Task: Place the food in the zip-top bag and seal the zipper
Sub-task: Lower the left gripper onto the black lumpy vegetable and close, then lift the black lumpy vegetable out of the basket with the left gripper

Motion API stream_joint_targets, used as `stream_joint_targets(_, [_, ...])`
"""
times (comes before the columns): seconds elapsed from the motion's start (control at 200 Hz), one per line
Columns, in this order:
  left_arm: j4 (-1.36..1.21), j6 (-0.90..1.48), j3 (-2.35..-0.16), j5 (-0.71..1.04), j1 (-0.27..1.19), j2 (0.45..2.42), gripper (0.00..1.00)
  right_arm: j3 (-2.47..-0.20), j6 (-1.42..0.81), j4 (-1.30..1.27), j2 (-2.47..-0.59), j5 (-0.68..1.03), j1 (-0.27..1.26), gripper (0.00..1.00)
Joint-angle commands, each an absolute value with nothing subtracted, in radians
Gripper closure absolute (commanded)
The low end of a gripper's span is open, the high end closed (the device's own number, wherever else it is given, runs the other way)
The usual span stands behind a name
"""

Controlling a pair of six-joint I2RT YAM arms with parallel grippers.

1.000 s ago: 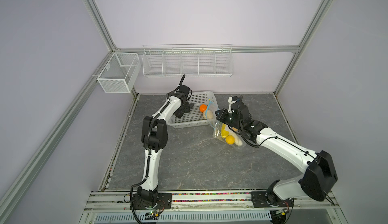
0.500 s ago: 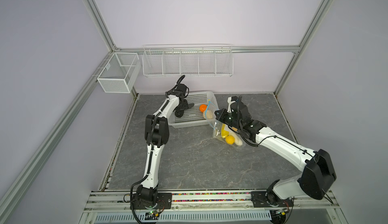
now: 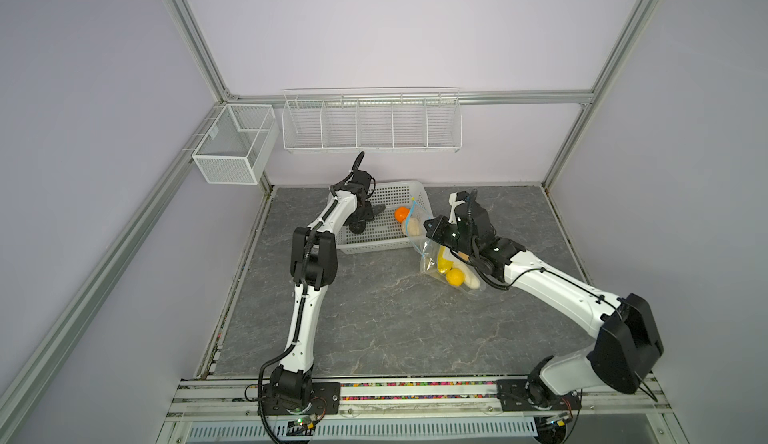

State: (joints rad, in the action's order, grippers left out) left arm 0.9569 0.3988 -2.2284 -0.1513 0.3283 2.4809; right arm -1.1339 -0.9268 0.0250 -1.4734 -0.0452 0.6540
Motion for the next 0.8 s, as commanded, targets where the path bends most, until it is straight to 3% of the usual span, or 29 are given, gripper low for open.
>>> stream_joint_targets(0.0, [0.968, 0.422, -2.181, -0.118, 0.328, 2.431, 0.32, -1.142, -0.927, 0.015, -1.490, -0.034, 0.653, 0.94])
stream_joint_targets(0.19, [0.978, 0.431, -2.169, -0.122, 0.328, 2.431, 0.32, -1.155, -0.923, 0.020, -1.499, -0.032, 0.657, 0.94])
stream_joint_targets(0.555, [0.980, 0.442, -2.209, -0.135, 0.328, 2.427, 0.48, -1.161, -0.916, 0.032, -1.496, -0.039, 0.660, 0.94])
stream_joint_targets(0.795, [0.983, 0.451, -2.165, -0.146, 0.342, 2.387, 0.49, -1.158, -0.915, 0.031, -1.496, -0.039, 0.659, 0.94])
